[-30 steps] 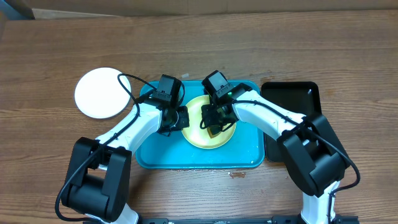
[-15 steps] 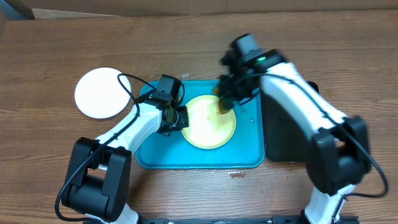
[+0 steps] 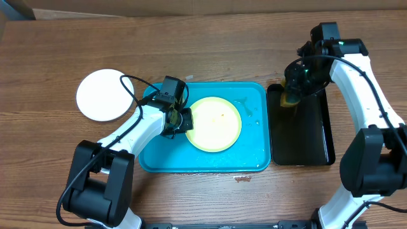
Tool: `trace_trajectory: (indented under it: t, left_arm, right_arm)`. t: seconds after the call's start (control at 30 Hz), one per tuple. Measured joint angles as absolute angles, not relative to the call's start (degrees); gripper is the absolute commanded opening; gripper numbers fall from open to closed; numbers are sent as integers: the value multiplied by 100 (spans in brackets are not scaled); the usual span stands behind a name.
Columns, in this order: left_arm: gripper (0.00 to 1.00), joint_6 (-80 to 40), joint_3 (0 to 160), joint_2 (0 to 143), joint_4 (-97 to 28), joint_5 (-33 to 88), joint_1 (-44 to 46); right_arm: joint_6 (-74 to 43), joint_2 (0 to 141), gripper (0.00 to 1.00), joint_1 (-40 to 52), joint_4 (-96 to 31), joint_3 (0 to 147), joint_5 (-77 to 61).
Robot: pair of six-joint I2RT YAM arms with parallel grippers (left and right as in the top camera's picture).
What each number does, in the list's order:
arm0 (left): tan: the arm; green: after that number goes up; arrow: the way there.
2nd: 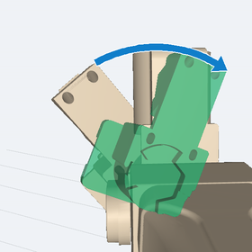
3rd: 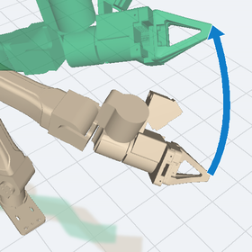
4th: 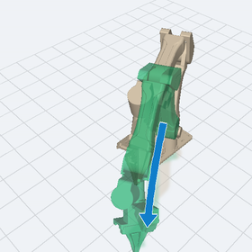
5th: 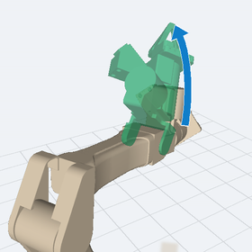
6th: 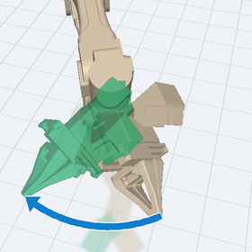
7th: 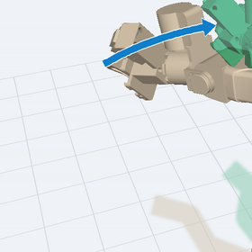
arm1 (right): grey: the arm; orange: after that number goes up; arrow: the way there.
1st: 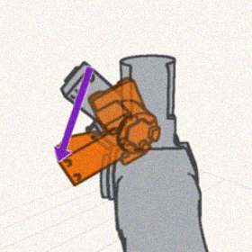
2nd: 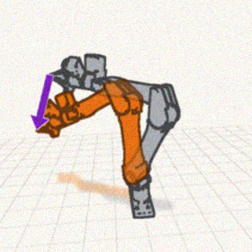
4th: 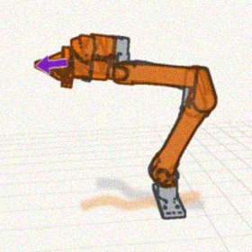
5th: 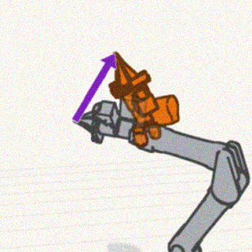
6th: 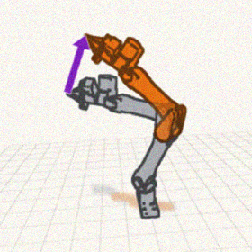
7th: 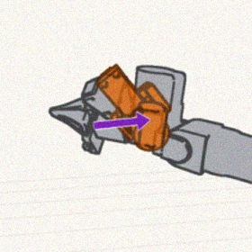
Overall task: Clean dirty plates on tray and stack at the side
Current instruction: 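Scrub the yellow plate with the sponge while the left gripper holds it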
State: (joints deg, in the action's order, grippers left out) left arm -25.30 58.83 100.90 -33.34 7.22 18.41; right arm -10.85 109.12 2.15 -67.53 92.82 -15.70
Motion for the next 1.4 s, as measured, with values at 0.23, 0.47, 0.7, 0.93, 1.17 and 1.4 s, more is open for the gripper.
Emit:
trace_trajectory:
  t: [0.23, 0.47, 0.7, 0.93, 1.17, 1.4]
  left_arm:
    - [4, -2530, 5883, 10090, -3336, 722, 1841]
    - [4, -2530, 5883, 10090, -3336, 722, 1841]
    - [4, -2530, 5883, 10090, -3336, 722, 1841]
    - [4, -2530, 5885, 10090, -3339, 722, 1841]
    - [4, -2530, 5887, 10090, -3339, 722, 1841]
    - [4, -2530, 5887, 10090, -3339, 722, 1841]
  right_arm:
    - [-1076, 10912, 4, 764, -6514, 9282, -1865]
    - [-1068, 10912, 4, 1765, -6152, 9282, -1979]
    - [-1059, 10912, 4, 2641, -5446, 9218, -1800]
    - [-1057, 10912, 4, 2952, -4285, 8674, -1664]
    - [-1162, 10956, 4, 2963, -3374, 8294, -1555]
    - [-1199, 11159, 4, 2963, -2799, 8112, -1540]
